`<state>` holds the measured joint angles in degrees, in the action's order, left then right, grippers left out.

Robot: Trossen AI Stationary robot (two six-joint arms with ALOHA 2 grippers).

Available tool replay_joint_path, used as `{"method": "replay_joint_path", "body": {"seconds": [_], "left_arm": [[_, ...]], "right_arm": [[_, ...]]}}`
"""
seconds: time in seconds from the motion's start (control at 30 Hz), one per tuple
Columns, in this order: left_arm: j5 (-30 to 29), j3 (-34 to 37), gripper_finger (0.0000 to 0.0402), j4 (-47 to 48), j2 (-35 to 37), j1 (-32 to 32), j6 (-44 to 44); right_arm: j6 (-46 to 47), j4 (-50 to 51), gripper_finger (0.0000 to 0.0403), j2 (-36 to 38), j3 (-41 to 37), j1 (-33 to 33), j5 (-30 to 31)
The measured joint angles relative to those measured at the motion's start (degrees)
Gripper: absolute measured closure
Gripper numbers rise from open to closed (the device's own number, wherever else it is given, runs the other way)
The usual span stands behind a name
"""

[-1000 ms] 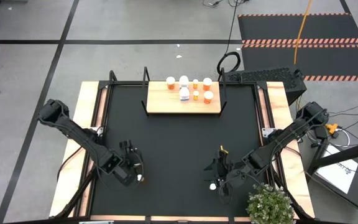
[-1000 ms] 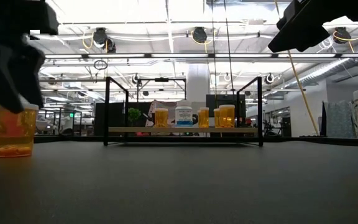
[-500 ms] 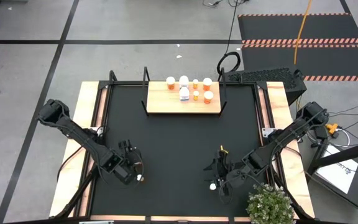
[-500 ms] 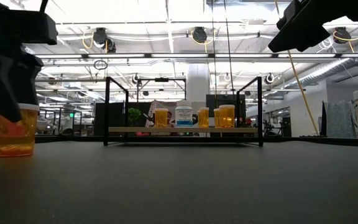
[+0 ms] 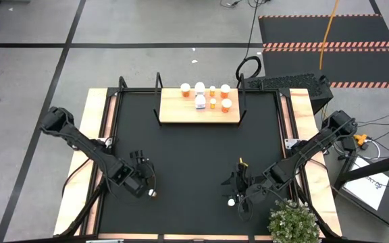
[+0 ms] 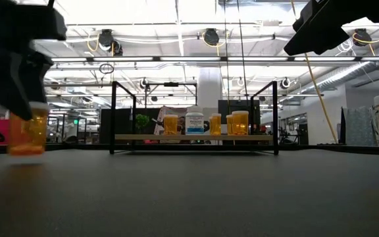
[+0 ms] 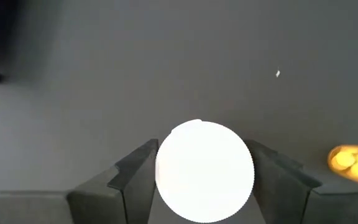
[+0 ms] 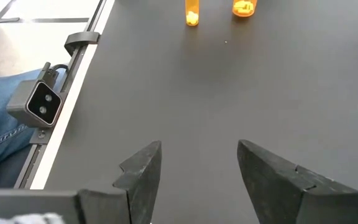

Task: Pick and place medicine bottles onto shelf by color
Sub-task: Put the big orange pill bottle aligned with the other big orange pill bottle on the shelf

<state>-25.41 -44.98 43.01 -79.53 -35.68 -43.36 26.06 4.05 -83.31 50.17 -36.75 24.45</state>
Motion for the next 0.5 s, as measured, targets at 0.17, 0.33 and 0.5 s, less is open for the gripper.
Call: {"method": "replay_joint_path", "body": {"seconds": [0.17, 0.33, 0.5], "left_arm": [[-0.02, -2.85, 0.0188, 0.00, 1.74, 3.11, 6.99], [-0.07, -7.06, 0.0194, -0.03, 2.39, 7.40, 15.85], [0.57, -11.45, 0.0179, -0.16, 2.41, 11.96, 24.52]], "right_arm": [[0.00, 0.00, 0.0197, 0.00, 0.00, 0.00, 0.01], [0.00, 0.02, 0.0197, 0.00, 0.00, 0.00, 0.02], [0.00, 0.02, 0.0197, 0.00, 0.00, 0.00, 0.02]]}}
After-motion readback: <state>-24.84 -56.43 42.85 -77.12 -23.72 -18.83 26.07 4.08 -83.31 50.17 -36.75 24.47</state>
